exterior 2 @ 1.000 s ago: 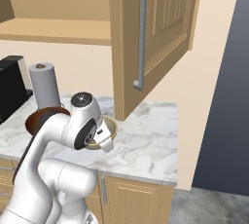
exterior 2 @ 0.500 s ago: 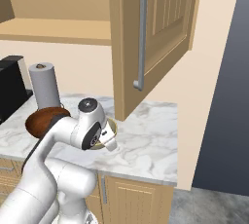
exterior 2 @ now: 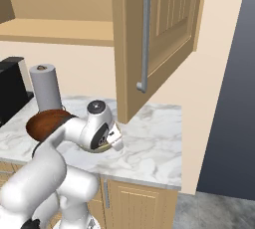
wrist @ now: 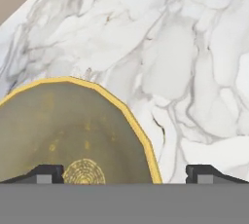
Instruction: Open the cabinet. Pick the bowls from the counter and place them in the cabinet. Then close the cabinet.
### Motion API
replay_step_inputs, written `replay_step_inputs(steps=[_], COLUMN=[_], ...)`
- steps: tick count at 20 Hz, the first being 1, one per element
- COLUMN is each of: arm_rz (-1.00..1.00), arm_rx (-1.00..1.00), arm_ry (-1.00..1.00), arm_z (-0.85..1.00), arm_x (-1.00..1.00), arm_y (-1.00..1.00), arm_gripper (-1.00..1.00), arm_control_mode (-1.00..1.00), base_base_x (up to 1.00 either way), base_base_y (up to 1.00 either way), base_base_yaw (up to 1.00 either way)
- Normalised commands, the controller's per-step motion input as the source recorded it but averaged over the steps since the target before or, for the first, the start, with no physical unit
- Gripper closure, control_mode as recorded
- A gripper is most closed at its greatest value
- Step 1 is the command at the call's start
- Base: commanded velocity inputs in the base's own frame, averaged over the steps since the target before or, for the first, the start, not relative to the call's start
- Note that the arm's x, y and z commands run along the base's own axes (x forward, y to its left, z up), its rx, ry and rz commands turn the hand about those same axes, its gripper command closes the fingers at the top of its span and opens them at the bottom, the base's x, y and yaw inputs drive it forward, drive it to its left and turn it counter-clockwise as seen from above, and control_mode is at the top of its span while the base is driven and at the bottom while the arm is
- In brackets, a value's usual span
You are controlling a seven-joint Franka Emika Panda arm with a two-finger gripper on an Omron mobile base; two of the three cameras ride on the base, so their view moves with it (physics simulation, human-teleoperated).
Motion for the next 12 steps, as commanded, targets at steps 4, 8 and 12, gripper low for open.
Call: replay_step_inputs(steps=[4,8,12], arm_rz=[0.0,0.0,0.0], arm_rx=[0.0,0.0,0.0], arm_ry=[0.04,0.03,0.0], arm_z=[-0.47,-0.5,-0.44], arm_x=[0.15,0.18,0.3], arm_y=[0.0,0.0,0.0], arm_gripper=[-1.0,-1.0,-1.0], arm_control_mode=[-1.0,-1.0,-1.0], base_base_x=[0.0,0.0,0.0], base_base_y=[0.0,0.0,0.0], base_base_yaw=[0.0,0.0,0.0])
